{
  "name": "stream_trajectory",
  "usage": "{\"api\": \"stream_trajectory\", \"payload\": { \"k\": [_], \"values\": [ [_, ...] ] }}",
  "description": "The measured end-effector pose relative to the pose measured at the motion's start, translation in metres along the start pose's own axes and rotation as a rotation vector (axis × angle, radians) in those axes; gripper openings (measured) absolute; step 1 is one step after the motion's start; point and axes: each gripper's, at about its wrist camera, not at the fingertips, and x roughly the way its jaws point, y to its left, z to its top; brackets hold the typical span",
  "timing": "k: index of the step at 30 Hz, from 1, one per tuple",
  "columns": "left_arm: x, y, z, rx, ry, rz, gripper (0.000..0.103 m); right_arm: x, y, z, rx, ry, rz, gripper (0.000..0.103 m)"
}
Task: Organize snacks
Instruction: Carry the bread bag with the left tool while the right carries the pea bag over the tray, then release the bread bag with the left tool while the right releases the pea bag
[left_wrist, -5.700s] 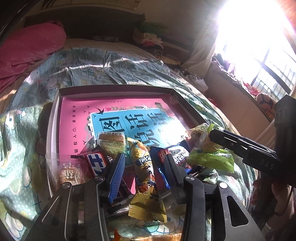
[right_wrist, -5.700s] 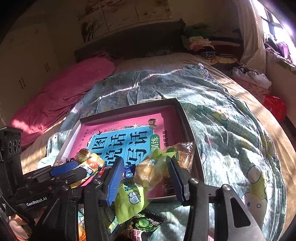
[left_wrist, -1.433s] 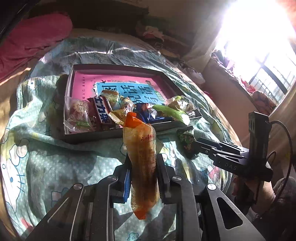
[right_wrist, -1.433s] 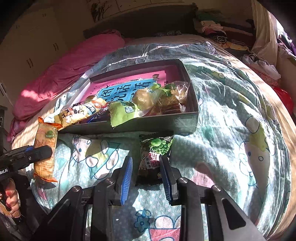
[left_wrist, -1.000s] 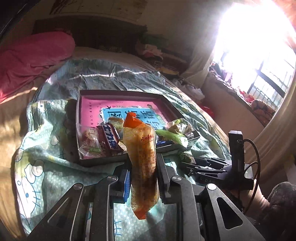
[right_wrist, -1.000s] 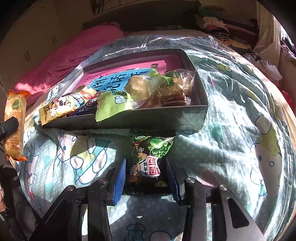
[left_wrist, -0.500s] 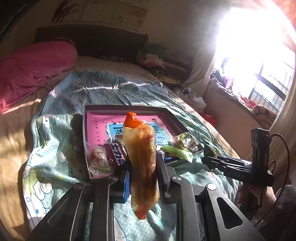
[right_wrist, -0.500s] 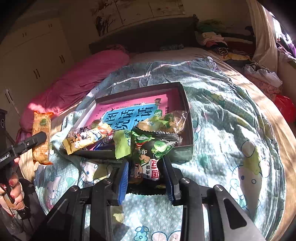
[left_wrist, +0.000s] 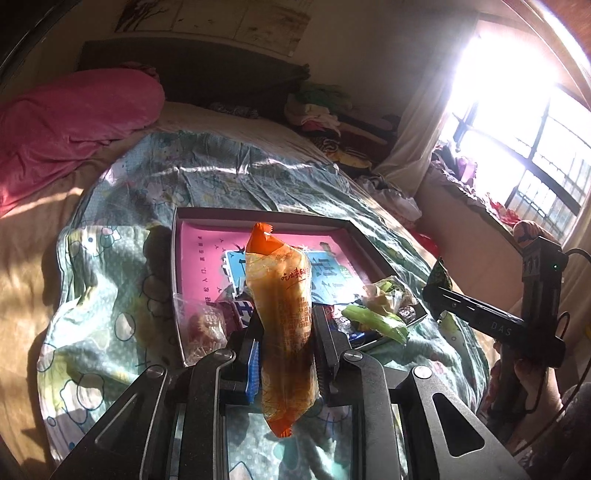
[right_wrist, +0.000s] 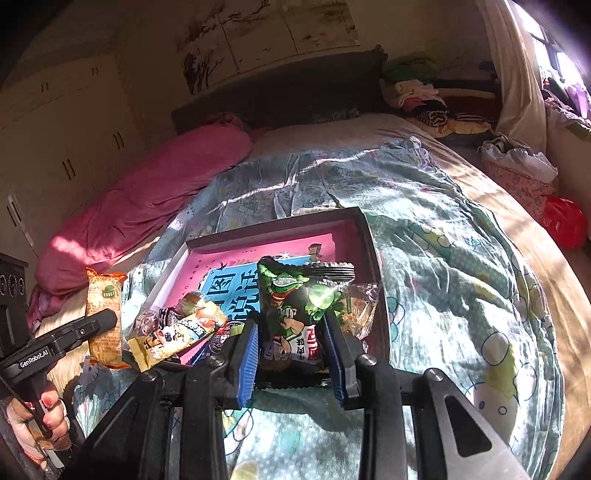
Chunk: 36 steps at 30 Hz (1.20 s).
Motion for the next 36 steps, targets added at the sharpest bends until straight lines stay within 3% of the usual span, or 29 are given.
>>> {"api": "stream_trajectory", "payload": {
  "k": [21,36],
  "values": [
    [0.045,0.009,0.0,-0.001,0.075,0.027,0.024,0.052,0.007,-0.001,0.0,0.068,-0.005,0.033],
    [0.06,0.004,-0.002,0.024,0.103,0.021,0.024,0.067,0.03,-0.004,-0.047,0.093,0.029,0.033]
  ]
}}
